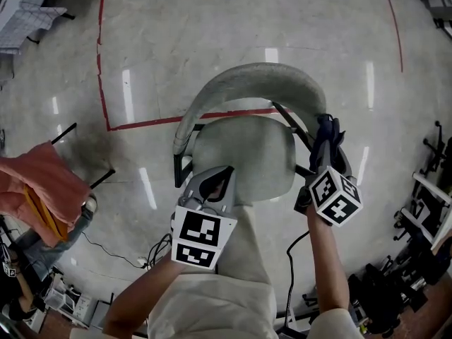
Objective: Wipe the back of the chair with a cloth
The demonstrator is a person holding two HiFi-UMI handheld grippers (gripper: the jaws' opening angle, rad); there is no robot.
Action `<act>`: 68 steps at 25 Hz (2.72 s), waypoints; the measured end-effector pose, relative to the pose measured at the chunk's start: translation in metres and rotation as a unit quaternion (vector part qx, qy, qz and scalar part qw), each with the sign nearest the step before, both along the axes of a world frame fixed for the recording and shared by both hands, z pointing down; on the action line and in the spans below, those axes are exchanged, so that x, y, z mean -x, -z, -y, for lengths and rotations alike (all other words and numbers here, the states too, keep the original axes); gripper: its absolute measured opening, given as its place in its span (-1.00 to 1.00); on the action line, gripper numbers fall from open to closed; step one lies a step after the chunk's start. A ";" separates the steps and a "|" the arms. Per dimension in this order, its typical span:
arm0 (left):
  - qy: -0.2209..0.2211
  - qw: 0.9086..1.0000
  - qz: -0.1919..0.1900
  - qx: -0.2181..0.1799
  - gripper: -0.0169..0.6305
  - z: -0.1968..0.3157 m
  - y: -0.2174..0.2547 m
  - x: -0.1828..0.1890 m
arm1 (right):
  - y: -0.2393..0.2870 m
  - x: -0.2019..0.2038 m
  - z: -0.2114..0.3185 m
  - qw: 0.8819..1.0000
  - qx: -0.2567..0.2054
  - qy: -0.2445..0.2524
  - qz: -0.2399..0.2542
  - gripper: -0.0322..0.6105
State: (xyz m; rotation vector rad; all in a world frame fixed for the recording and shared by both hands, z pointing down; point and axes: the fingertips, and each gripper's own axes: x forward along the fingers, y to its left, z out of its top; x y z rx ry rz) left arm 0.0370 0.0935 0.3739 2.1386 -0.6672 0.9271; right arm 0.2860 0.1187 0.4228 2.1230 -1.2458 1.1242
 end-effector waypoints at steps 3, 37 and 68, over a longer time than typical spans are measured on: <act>0.000 1.000 0.001 0.002 -0.95 0.002 0.000 -0.008 | -0.005 -0.003 0.004 1.000 0.008 0.009 0.002 -0.66; 0.094 0.995 0.015 0.012 -0.95 0.031 -0.017 0.020 | -0.053 0.077 0.115 0.986 -0.012 0.158 0.055 -0.66; 0.141 0.990 0.009 0.017 -0.95 0.031 -0.017 0.068 | -0.052 0.220 0.155 0.929 -0.045 0.356 0.087 -0.66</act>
